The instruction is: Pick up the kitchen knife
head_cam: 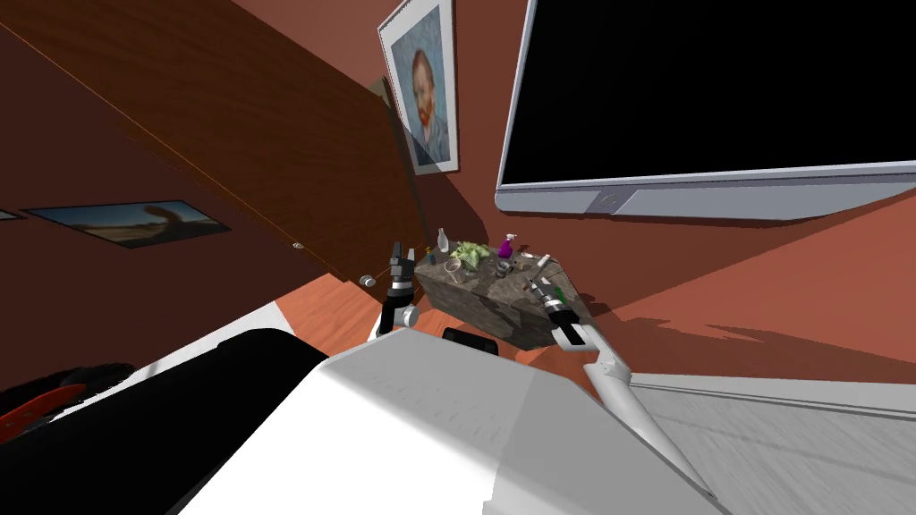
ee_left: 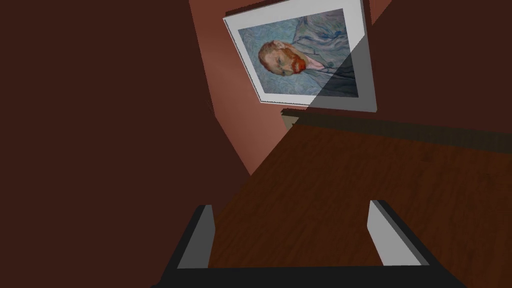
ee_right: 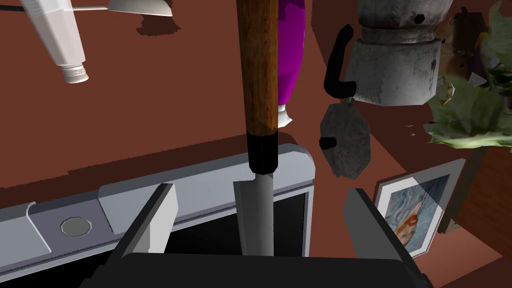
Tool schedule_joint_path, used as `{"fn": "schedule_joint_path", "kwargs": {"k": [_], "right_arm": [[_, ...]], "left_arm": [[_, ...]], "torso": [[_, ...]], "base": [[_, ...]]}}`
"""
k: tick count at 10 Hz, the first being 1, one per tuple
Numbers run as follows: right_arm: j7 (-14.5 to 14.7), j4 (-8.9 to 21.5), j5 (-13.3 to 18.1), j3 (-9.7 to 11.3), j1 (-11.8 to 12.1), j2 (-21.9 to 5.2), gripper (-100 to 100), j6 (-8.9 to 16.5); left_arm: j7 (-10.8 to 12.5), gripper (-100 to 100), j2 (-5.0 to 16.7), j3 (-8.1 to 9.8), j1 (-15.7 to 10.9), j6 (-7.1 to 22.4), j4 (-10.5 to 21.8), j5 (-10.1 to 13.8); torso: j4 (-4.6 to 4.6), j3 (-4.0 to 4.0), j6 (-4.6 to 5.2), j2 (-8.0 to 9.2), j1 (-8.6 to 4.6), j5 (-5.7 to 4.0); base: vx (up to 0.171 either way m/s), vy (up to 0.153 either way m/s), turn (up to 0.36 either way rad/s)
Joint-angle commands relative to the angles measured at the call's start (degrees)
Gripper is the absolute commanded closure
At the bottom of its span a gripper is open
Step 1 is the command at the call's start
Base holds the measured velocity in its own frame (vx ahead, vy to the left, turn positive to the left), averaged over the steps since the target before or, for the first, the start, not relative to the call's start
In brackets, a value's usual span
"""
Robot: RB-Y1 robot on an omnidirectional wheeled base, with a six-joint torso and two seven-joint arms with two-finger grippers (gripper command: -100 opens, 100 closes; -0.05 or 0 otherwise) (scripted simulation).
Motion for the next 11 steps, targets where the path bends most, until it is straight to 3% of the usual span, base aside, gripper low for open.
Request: {"fn": "schedule_joint_path", "kwargs": {"k": [1, 2, 3, 4, 5, 7, 8, 10, 11], "right_arm": [[0.21, 2.86, -0.02, 1.03, -2.86, 0.32, -100, -0.08], [0.21, 2.94, -0.02, 1.03, -3.55, 0.32, -100, -0.08], [0.53, 5.21, -0.19, 3.04, -5.74, 0.71, -100, -0.87], [0.53, 7.69, -0.19, 3.04, -8.21, 0.71, -100, -0.87], [0.86, 9.58, -0.37, 5.04, -9.97, 1.11, -100, -1.66], [0.86, 12.44, -0.37, 5.04, -13.32, 1.11, -100, -1.66], [1.18, 14.61, -0.55, 7.04, -15.18, 1.51, -100, -2.45], [1.18, 17.19, -0.55, 7.04, -18.21, 1.51, -100, -2.45], [1.51, 19.69, -0.72, 9.04, -20.25, 1.91, -100, -3.24]], "left_arm": [[0.00, 0, 0.00, 0.00, 0.00, 0.00, 0.00, 0.00], [0.00, 0, 0.00, -0.01, -0.01, 0.00, 0.00, 0.00], [0.00, 0, 0.00, -0.01, -0.01, 0.00, 0.00, 0.00], [0.00, 0, 0.00, 0.00, 0.00, 0.00, 0.00, 0.00], [0.00, 0, 0.00, -0.01, -0.01, 0.00, 0.00, 0.00], [0.00, 0, 0.00, -0.01, -0.01, 0.00, 0.00, 0.00], [0.00, 0, 0.00, -0.01, -0.01, 0.00, 0.00, 0.00], [0.00, 0, 0.00, -0.01, -0.01, 0.00, 0.00, 0.00], [0.00, 0, 0.00, -0.01, -0.01, 0.00, 0.00, 0.00]], "torso": [[0.00, 0.00, 0.00, 0.00, 0.00, 0.00], [0.01, 0.02, -0.03, 0.03, 0.01, 0.01], [0.01, 0.00, -0.05, -0.01, 0.03, 0.01], [0.00, 0.00, -0.01, 0.00, 0.02, 0.00], [0.01, 0.02, -0.02, 0.02, 0.03, 0.01], [0.02, 0.03, -0.03, 0.05, 0.02, 0.01], [0.01, 0.01, -0.05, 0.00, 0.02, 0.01], [0.01, 0.02, -0.03, 0.03, 0.02, 0.01], [0.01, 0.00, -0.05, -0.01, 0.03, 0.01]], "base": [[-0.031, 0.006, -0.125], [-0.017, 0.003, 0.003], [-0.027, 0.002, -0.184], [-0.029, 0.009, -0.152], [-0.036, 0.003, -0.207], [-0.028, 0.001, -0.056], [-0.027, -0.001, -0.183], [-0.024, 0.003, -0.068], [-0.030, 0.000, -0.185]]}}
